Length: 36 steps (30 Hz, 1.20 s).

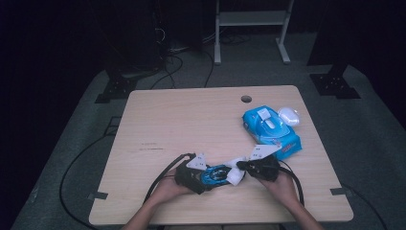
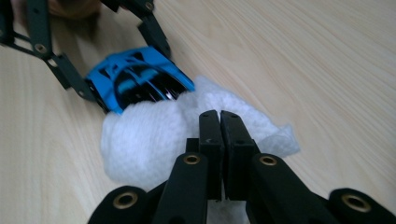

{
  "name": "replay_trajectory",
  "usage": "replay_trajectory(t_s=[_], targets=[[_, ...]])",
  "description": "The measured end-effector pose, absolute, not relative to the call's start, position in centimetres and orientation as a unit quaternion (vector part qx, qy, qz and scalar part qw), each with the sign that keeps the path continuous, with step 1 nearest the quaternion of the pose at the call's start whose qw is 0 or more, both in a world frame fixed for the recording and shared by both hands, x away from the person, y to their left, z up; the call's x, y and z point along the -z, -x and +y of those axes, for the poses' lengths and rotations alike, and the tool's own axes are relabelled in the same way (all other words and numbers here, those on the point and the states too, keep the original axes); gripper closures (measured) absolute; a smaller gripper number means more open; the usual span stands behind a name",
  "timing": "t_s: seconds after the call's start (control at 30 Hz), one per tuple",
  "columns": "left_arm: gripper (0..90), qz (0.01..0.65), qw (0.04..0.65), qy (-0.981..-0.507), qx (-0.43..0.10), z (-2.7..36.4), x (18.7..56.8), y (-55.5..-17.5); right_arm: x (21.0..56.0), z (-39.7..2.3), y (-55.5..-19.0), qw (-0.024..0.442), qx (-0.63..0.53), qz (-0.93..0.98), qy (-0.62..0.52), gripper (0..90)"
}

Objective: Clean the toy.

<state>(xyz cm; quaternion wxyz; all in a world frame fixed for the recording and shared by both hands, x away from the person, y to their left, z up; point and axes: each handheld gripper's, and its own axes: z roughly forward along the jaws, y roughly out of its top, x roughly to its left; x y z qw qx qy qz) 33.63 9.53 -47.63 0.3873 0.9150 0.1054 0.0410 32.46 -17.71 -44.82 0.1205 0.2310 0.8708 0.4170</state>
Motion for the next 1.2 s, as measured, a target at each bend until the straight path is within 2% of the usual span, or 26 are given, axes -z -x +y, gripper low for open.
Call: replay_trajectory(t_s=[0.07,0.17,0.4,0.53,0.73,0.83,1.03,1.2], targets=[[25.3,0.105,0.388,-0.915,-0.043,9.5,47.6,-33.6,45.1,-16.7,-32.4,0.095,-0.43,0.87,-0.22,87.1],[25.4,0.106,0.389,-0.914,-0.042,9.5,47.6,-33.6,44.9,-16.2,-32.0,0.113,-0.418,0.877,-0.206,87.1],[24.3,0.117,0.384,-0.915,-0.04,9.6,47.6,-33.6,44.8,-18.6,-32.5,0.126,-0.413,0.869,-0.243,87.1],[17.8,0.137,0.389,-0.91,-0.044,9.9,47.6,-33.4,45.0,-18.8,-32.3,0.124,-0.411,0.869,-0.245,87.0],[23.5,0.129,0.386,-0.912,-0.042,9.7,47.7,-33.4,45.0,-18.7,-32.1,0.126,-0.41,0.871,-0.241,87.0],[25.4,0.112,0.382,-0.916,-0.043,9.4,47.4,-33.6,45.0,-19.0,-32.2,0.112,-0.415,0.867,-0.252,87.0],[25.4,0.11,0.381,-0.917,-0.036,9.1,47.4,-34.1,45.0,-18.4,-32.6,0.087,-0.418,0.871,-0.245,87.0],[25.5,0.092,0.357,-0.929,-0.032,8.4,46.9,-35.1,44.7,-18.0,-33.5,0.077,-0.411,0.881,-0.224,87.0]])
